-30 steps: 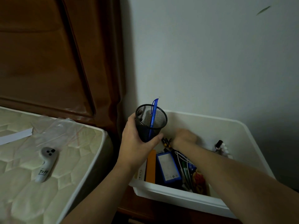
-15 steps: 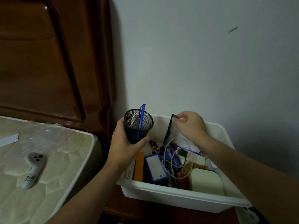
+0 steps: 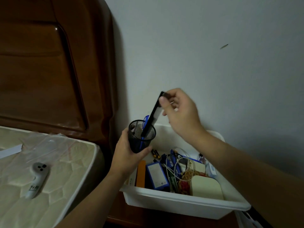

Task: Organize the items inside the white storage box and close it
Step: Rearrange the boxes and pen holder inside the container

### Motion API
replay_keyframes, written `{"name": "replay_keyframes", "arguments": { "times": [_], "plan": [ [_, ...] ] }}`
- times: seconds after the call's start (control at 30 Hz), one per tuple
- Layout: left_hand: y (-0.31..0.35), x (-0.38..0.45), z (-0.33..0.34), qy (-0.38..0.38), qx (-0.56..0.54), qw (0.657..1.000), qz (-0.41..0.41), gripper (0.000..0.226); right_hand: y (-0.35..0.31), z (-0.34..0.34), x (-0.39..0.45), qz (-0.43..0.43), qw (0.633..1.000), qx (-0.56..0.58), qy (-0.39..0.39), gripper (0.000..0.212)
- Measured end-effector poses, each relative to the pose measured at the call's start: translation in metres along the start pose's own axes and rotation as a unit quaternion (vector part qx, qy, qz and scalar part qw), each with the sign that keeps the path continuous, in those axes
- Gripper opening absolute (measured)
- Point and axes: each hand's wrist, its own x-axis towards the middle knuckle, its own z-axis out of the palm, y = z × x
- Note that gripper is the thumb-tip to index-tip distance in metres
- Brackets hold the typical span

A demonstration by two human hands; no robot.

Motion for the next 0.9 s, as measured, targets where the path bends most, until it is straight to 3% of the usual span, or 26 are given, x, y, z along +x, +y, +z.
{"name": "replay_keyframes", "arguments": {
  "times": [0.1, 0.27, 0.33, 0.4, 0.5, 0.67, 0.9],
  "plan": [
    [-0.001, -0.001, -0.001, -0.005, -0.004, 1.000, 0.000, 0.085, 0.015, 0.013, -0.008, 0.012, 0.992, -0.093, -0.085, 0.005],
    [-0.001, -0.002, 0.000, -0.010, 0.010, 1.000, 0.018, 0.080, 0.048, -0.016, -0.010, 0.143, 0.983, -0.111, -0.027, 0.014],
    [0.000, -0.002, 0.002, -0.022, 0.017, 0.999, 0.024, 0.076, 0.071, -0.032, -0.019, 0.220, 0.950, -0.205, -0.079, 0.013],
    [0.000, -0.002, 0.002, -0.028, 0.013, 0.999, 0.020, 0.077, 0.095, -0.043, -0.037, 0.286, 0.896, -0.306, -0.151, 0.017],
    [-0.005, 0.000, 0.000, -0.018, -0.010, 1.000, 0.008, 0.081, 0.128, -0.051, -0.063, 0.353, 0.834, -0.373, -0.202, 0.017],
    [-0.009, 0.000, 0.001, -0.020, 0.015, 1.000, 0.009, 0.079, 0.168, -0.053, -0.086, 0.336, 0.780, -0.474, -0.234, 0.037],
    [-0.008, 0.001, 0.002, -0.040, 0.059, 0.997, 0.028, 0.077, 0.201, -0.051, -0.091, 0.317, 0.759, -0.486, -0.295, 0.024]
  ]
}}
